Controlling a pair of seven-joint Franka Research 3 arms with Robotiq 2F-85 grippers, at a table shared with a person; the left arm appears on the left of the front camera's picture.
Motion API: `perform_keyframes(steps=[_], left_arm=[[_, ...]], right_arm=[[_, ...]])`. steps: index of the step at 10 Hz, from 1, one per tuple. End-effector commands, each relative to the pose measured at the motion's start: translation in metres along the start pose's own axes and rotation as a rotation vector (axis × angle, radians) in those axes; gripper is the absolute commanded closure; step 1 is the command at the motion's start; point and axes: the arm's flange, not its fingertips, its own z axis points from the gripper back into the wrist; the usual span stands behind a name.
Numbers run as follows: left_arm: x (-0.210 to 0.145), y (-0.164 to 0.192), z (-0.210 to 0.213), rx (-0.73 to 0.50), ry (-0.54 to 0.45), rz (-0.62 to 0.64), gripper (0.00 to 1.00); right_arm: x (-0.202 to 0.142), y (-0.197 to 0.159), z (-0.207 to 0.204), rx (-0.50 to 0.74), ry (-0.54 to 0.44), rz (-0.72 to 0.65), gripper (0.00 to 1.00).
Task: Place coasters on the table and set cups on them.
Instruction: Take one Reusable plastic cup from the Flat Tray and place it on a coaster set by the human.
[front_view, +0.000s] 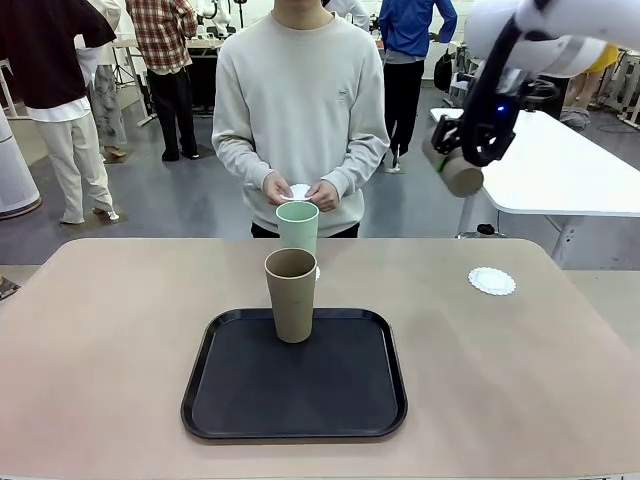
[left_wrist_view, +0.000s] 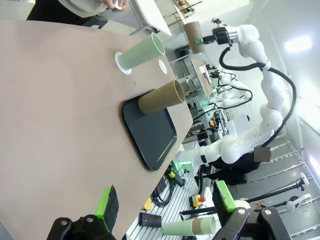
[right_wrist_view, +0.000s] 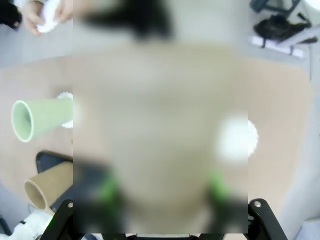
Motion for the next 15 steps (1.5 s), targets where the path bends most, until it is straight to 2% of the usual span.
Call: perform_keyframes(steps=[1,3,4,6,7,8,9,11,12,13,15], left_arm=[[-0.001,-0.003,0.002,-0.002,0.002,-0.003,0.0],[-0.001,-0.003,0.002,-0.002,0.002,-0.003,0.0],[-0.001,-0.003,0.002,-0.002,0.002,-0.003,0.0],[-0.001,-0.003,0.002,-0.002,0.002,-0.003,0.0],[-0.001,-0.003,0.002,-0.002,0.002,-0.003,0.0],[-0.001,-0.003,0.002,-0.002,0.002,-0.003,0.0],[-0.001,-0.003,0.002,-0.002,0.002,-0.003,0.0],[-0.001,-0.003,0.002,-0.002,0.002,-0.003,0.0],[-0.001,-0.003,0.002,-0.002,0.002,-0.003,0.0],[-0.001,-0.003,0.002,-0.002,0.002,-0.003,0.0],[-0.001,-0.003,0.002,-0.002,0.002,-0.003,0.0]], right_arm=[[-0.036,-0.011,0.002,0.016,0.022,0.02,1.0],[-0.054,-0.025,0.002,-0.006,0.027,-0.034,1.0],[-0.029,-0.013,0.01,-0.013,0.019,-0.007,1.0],[-0.029,-0.013,0.01,-0.013,0.019,-0.007,1.0],[-0.041,-0.018,0.008,-0.017,0.031,-0.016,0.19],[-0.036,-0.024,0.01,0.246,0.038,0.172,0.19],[-0.033,-0.038,0.008,0.495,0.093,0.571,0.19],[-0.02,-0.065,-0.004,0.823,0.057,0.988,0.19],[-0.015,-0.082,-0.006,0.981,-0.019,1.21,0.19],[-0.004,-0.1,-0.009,1.072,-0.108,1.27,0.19],[0.013,-0.128,-0.014,1.345,-0.245,1.312,0.19]])
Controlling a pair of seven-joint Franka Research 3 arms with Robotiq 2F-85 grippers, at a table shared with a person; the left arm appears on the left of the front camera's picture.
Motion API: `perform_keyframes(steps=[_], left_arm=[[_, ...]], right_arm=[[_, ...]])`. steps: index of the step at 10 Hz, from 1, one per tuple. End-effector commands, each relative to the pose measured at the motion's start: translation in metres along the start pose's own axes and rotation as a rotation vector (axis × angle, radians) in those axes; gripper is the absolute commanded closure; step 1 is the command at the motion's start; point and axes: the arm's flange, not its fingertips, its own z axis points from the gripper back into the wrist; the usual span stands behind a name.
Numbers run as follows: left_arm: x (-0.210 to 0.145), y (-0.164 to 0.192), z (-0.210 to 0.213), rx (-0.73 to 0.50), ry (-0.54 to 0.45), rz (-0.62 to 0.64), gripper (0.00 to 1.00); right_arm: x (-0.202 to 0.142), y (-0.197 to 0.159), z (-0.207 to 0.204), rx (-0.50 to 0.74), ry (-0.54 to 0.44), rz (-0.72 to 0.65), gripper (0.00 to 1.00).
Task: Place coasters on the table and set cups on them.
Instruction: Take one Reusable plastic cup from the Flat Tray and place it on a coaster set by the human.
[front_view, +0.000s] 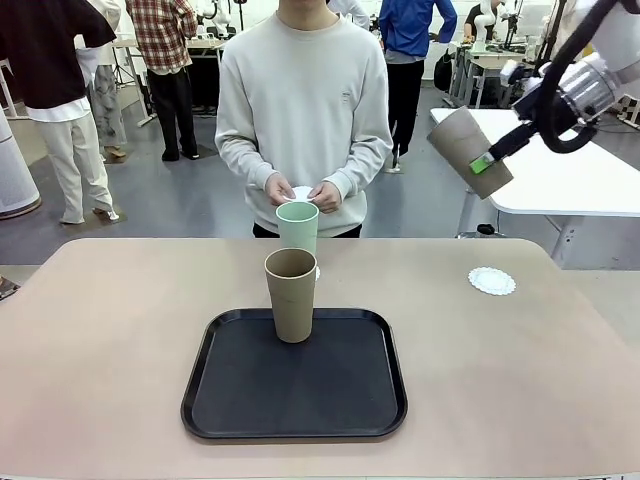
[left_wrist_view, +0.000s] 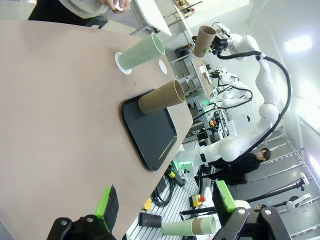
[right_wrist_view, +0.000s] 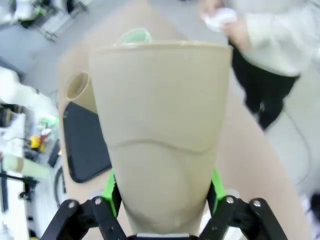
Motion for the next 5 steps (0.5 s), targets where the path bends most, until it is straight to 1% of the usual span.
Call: perform_keyframes(steps=[1,2,3,4,5], left_arm=[[-0.001,-0.002,0.002,-0.002,0.002,-0.003,0.0],[-0.001,-0.002,0.002,-0.002,0.002,-0.003,0.0],[-0.001,-0.002,0.002,-0.002,0.002,-0.003,0.0],[-0.001,-0.002,0.002,-0.002,0.002,-0.003,0.0],[-0.001,-0.002,0.002,-0.002,0.002,-0.003,0.0]], right_arm=[[-0.002,-0.034,0.012,0.759,-0.289,0.39,0.19],[-0.003,-0.046,0.013,0.846,-0.378,0.398,0.19],[-0.005,-0.053,0.011,0.863,-0.418,0.352,0.19],[-0.005,-0.051,0.006,0.742,-0.432,0.218,0.19],[-0.017,-0.029,0.006,0.332,-0.246,0.294,0.19]])
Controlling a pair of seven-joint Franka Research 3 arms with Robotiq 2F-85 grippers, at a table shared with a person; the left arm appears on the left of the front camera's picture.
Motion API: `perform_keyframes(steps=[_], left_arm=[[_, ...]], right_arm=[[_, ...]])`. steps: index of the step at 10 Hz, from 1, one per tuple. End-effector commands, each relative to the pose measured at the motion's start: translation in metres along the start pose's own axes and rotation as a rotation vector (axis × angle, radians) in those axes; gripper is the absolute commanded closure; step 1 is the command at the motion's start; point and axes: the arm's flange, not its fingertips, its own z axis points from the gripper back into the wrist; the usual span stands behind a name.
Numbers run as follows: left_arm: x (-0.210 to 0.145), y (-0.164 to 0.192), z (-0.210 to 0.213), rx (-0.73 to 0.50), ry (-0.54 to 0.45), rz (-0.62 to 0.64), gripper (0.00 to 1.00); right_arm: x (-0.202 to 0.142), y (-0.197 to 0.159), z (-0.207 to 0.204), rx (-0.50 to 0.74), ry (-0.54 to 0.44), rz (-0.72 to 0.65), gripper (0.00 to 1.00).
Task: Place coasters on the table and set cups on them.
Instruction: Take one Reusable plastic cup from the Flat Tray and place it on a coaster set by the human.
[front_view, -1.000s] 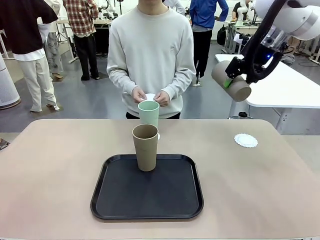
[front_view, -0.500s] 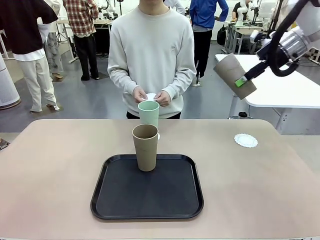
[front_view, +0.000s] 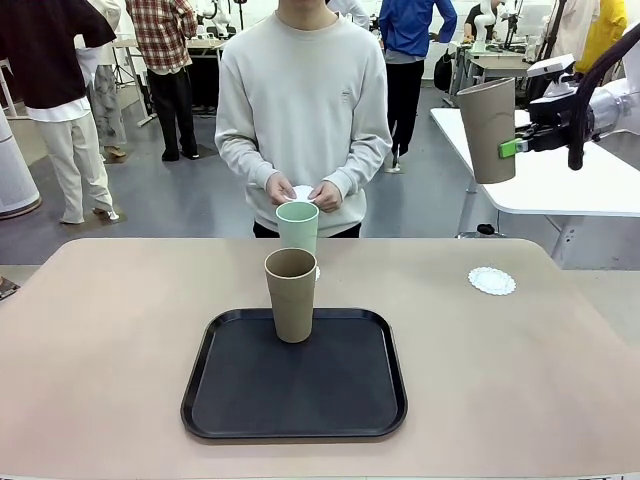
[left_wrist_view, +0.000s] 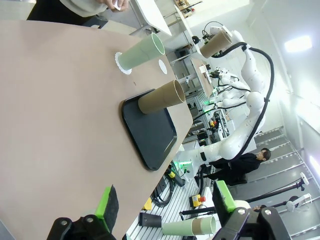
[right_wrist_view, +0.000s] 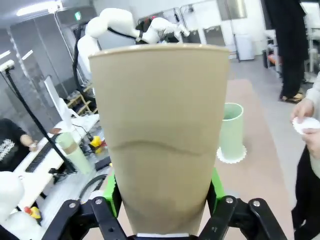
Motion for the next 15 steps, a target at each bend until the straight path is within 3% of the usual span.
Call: perform_keyframes(steps=[1,3,4,5,6,8,12,15], left_arm=[[-0.001,-0.003,0.002,-0.002,0.002,-0.003,0.0],[-0.001,-0.003,0.002,-0.002,0.002,-0.003,0.0],[-0.001,-0.003,0.002,-0.002,0.002,-0.003,0.0],[-0.001,-0.003,0.002,-0.002,0.002,-0.003,0.0],[-0.001,-0.003,0.002,-0.002,0.002,-0.003,0.0],[-0.001,-0.003,0.002,-0.002,0.002,-0.003,0.0],[-0.001,-0.003,0.002,-0.002,0.002,-0.003,0.0],[-0.001,-0.003,0.002,-0.002,0.002,-0.003,0.0]], right_arm=[[0.01,0.007,0.0,-0.143,0.107,-0.025,0.19],[0.01,0.007,0.0,-0.143,0.107,-0.025,0.19],[0.007,0.001,0.009,-0.086,0.06,-0.001,0.19],[0.009,0.003,0.01,-0.153,0.039,0.122,0.19],[-0.011,0.001,0.009,-0.242,0.025,0.235,0.19],[-0.054,0.006,-0.006,-0.259,-0.002,0.185,0.19],[-0.12,0.055,-0.007,-0.257,-0.006,0.202,0.19],[-0.156,0.044,0.031,-0.356,-0.164,0.222,0.19]])
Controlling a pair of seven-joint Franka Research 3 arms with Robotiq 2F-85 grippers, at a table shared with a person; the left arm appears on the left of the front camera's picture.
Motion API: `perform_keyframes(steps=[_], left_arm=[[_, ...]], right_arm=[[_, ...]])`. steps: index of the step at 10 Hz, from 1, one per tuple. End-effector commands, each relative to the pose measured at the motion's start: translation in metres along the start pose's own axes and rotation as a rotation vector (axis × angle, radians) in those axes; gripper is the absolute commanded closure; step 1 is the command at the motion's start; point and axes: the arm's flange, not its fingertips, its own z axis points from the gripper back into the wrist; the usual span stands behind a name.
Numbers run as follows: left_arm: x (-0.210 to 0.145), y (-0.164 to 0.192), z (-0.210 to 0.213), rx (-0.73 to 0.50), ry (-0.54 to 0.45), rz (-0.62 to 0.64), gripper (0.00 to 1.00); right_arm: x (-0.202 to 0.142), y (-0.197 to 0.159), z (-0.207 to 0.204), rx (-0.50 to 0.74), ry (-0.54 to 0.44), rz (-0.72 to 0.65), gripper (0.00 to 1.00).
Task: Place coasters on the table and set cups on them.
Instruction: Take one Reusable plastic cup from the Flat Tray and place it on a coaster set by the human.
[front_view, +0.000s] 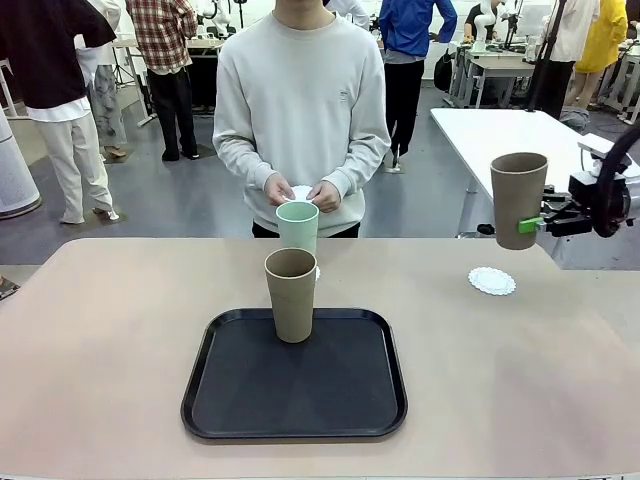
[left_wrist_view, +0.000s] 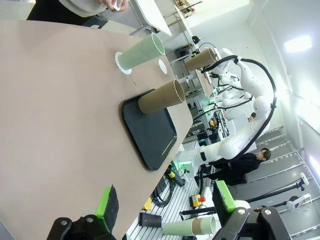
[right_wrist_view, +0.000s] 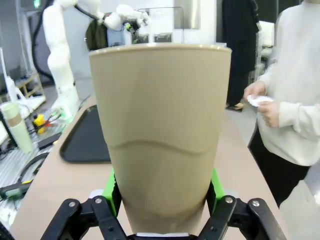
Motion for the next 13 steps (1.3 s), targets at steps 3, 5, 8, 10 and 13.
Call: perform_keyframes(steps=[3,5,8,10,13], left_arm=[[-0.001,-0.002,0.002,-0.002,0.002,-0.003,0.0],[-0.001,-0.002,0.002,-0.002,0.002,-0.003,0.0],[-0.001,-0.002,0.002,-0.002,0.002,-0.003,0.0],[-0.001,-0.002,0.002,-0.002,0.002,-0.003,0.0],[-0.001,-0.002,0.002,-0.002,0.002,-0.003,0.0]], right_arm=[[-0.038,-0.056,0.018,0.016,-0.173,-0.055,0.19],[-0.047,-0.074,0.017,0.075,-0.219,-0.084,0.19],[-0.056,-0.055,0.009,0.034,-0.172,-0.051,0.19],[-0.056,-0.055,0.009,0.034,-0.172,-0.051,0.19],[-0.081,-0.071,-0.01,0.103,-0.072,0.087,0.19]])
